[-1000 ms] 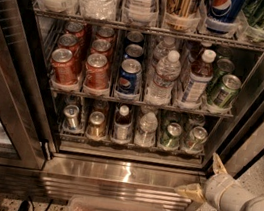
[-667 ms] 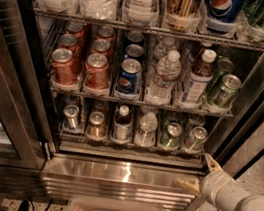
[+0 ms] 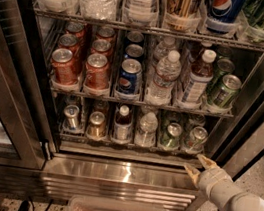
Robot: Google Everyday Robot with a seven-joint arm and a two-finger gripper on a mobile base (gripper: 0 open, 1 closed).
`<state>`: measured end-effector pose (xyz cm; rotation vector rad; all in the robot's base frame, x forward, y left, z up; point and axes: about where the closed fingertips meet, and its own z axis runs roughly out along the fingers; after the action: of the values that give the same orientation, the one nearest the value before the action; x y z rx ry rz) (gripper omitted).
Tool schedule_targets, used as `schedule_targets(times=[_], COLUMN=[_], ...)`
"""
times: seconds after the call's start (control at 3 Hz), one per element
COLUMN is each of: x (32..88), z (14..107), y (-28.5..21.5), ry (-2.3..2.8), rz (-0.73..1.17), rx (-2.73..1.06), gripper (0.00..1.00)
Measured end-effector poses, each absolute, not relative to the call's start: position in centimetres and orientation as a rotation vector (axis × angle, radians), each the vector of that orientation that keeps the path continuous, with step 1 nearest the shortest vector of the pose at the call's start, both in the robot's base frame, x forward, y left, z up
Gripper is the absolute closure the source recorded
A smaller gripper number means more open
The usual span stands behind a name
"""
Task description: Pick 7up can from bottom shelf of fridge
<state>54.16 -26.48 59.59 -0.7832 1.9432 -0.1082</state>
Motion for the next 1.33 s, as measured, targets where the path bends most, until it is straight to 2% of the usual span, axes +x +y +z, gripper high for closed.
schedule_targets(times=[0.33,0.67,1.33], x=[54.2,55.6,56.3], z=[59.6,59.4,59.1], y=[-26.6,-26.1,-26.2], ry=[1.942,1.934,1.912], rz=[-0.112,-0.071,-0.032], rx=[-0.781,-0.736,-0.655], gripper=[0.49,0.39,0.41])
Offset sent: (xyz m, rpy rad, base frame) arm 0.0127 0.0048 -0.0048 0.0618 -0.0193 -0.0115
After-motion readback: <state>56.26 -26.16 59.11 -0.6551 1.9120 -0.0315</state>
